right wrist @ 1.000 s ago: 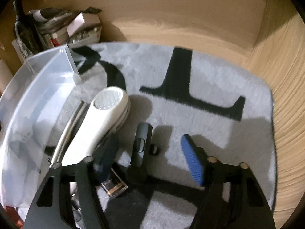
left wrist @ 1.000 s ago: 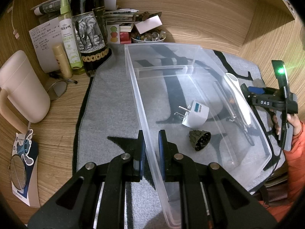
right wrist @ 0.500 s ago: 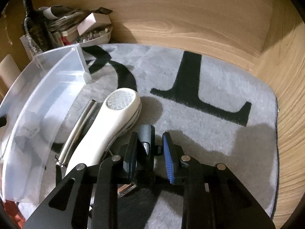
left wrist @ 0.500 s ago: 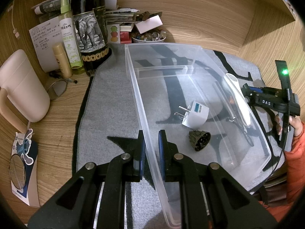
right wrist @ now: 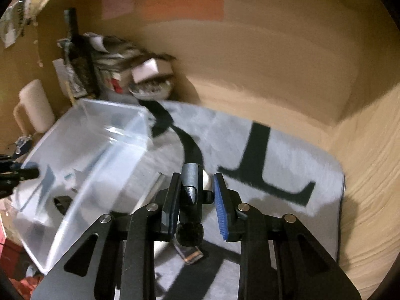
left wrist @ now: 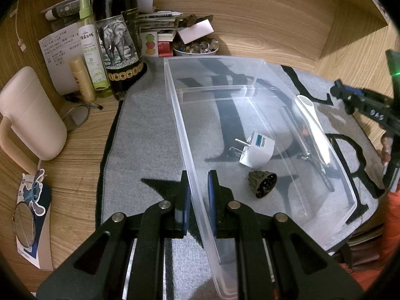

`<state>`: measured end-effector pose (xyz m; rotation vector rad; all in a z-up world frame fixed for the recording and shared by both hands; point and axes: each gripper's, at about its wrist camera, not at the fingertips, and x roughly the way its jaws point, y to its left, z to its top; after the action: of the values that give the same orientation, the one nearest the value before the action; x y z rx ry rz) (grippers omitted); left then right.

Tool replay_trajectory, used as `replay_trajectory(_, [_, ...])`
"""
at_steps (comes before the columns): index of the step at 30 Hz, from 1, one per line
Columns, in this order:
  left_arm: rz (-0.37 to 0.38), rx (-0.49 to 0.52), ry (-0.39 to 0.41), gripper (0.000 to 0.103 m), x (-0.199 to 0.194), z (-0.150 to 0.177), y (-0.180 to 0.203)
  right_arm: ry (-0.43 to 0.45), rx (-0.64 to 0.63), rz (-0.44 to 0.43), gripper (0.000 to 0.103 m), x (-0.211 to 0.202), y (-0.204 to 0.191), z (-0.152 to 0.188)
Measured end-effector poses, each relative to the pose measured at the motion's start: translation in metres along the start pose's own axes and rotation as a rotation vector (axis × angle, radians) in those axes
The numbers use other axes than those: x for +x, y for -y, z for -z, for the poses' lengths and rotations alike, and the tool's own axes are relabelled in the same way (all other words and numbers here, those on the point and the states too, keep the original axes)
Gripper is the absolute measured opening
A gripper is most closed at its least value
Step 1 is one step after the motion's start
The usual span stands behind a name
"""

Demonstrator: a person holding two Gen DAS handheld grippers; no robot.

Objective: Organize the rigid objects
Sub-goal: 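Carry the black connector into the clear box and release it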

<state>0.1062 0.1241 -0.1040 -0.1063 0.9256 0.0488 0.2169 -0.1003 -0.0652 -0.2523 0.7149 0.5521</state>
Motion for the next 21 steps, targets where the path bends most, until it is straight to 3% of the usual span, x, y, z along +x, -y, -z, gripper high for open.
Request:
replay_trajectory(13, [0.006,0.003,0.002,0.013,-0.001,-0.001,0.0,0.129,-0.141,-0.125,0.023,-0.035,-0.074,-0.027])
replay_trajectory(21, [0.006,-0.002,0.003,0.013,0.0,-0.001,0.0,0.093,-0.208,-0.206,0.023,-0.02,-0.111,-0.022])
